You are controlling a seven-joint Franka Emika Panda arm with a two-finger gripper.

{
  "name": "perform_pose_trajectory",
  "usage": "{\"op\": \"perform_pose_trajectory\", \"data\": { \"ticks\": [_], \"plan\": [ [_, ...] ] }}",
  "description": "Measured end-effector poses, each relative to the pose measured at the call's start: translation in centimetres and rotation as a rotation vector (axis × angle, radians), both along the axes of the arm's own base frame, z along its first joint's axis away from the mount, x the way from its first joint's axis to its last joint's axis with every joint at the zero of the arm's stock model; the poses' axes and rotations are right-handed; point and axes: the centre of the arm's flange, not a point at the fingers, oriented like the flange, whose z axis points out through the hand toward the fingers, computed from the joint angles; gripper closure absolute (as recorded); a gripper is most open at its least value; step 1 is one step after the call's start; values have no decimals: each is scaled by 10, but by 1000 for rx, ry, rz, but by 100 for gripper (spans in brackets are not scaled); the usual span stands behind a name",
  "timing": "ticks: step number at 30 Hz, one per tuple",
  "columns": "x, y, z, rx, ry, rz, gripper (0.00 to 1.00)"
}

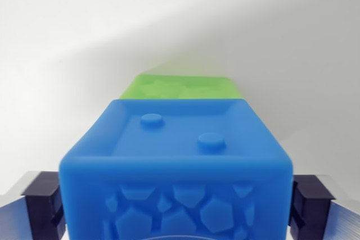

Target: Stack cube

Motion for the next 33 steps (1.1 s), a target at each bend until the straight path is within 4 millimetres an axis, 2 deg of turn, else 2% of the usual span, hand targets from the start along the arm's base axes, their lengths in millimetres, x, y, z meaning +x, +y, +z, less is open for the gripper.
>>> {"op": "perform_pose_trajectory", "data": {
  "ticks": [21,33],
  "plan": [
    [0,0,1,0,-1,0,0],
    [1,0,24,0,-4,0,0]
  ]
}}
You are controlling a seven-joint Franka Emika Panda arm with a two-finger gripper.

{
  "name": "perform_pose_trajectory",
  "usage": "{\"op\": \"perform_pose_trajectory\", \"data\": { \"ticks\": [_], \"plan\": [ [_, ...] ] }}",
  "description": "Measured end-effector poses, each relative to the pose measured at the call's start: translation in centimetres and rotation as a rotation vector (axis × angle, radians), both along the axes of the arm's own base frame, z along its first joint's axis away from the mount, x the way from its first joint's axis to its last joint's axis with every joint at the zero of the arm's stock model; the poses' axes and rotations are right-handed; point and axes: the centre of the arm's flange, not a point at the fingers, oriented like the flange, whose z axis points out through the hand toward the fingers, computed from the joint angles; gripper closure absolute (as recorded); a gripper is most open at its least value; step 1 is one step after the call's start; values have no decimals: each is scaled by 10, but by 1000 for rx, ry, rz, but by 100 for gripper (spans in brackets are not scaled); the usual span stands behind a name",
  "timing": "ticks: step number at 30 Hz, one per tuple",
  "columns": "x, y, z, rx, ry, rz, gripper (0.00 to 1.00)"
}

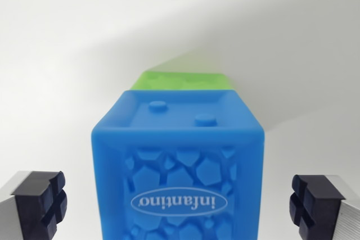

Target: Stack cube

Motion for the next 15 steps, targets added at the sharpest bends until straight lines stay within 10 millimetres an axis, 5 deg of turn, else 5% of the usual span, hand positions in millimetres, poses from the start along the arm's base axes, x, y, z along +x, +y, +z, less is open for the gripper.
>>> {"op": "perform_pose_trajectory", "data": {
  "ticks": [15],
  "plan": [
    [0,0,49,0,-2,1,0]
  ]
}}
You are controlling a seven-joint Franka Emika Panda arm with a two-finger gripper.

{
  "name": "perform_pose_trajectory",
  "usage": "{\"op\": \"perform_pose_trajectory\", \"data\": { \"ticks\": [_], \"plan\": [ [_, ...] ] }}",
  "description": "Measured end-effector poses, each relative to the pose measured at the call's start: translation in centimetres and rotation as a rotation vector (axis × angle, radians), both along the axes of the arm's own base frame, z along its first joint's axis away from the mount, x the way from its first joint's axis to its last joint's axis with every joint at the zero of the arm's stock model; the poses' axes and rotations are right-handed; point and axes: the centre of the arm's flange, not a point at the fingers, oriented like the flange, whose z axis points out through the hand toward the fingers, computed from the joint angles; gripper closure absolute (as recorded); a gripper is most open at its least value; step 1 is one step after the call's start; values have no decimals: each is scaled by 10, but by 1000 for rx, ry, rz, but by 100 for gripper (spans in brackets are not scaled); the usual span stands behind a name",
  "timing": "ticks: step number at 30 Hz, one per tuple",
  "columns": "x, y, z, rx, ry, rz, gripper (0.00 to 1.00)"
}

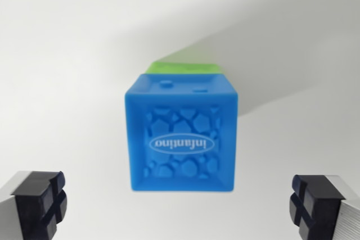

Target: Stack cube

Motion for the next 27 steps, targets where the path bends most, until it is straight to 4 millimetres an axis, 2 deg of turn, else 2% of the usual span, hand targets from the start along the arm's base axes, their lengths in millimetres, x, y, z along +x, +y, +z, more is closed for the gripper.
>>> {"op": "perform_pose_trajectory", "data": {
  "ticks": [27],
  "plan": [
    [0,0,113,3,-4,-2,0]
  ]
}}
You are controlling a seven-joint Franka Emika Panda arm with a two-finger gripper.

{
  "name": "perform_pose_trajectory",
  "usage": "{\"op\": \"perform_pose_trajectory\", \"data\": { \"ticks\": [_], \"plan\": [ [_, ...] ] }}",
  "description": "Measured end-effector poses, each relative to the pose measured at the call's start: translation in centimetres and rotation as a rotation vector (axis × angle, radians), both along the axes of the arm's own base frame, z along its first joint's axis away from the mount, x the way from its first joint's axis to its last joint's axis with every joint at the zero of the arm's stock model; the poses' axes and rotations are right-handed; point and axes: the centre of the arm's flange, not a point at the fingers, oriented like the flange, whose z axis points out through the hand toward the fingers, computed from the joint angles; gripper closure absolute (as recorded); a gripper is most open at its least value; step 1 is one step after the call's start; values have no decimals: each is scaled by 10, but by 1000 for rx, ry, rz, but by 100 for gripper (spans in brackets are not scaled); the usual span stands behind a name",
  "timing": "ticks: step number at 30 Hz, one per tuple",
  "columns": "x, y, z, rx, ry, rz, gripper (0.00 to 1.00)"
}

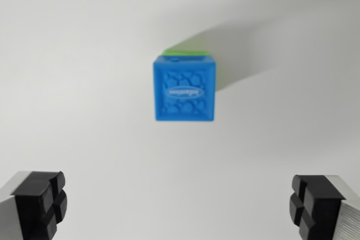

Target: Stack cube

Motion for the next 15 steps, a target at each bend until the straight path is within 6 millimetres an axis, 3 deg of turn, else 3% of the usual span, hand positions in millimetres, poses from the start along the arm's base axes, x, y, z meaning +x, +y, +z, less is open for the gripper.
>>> {"op": "perform_pose_trajectory", "data": {
  "ticks": [15],
  "plan": [
    [0,-1,58,1,0,-1,0]
  ]
}}
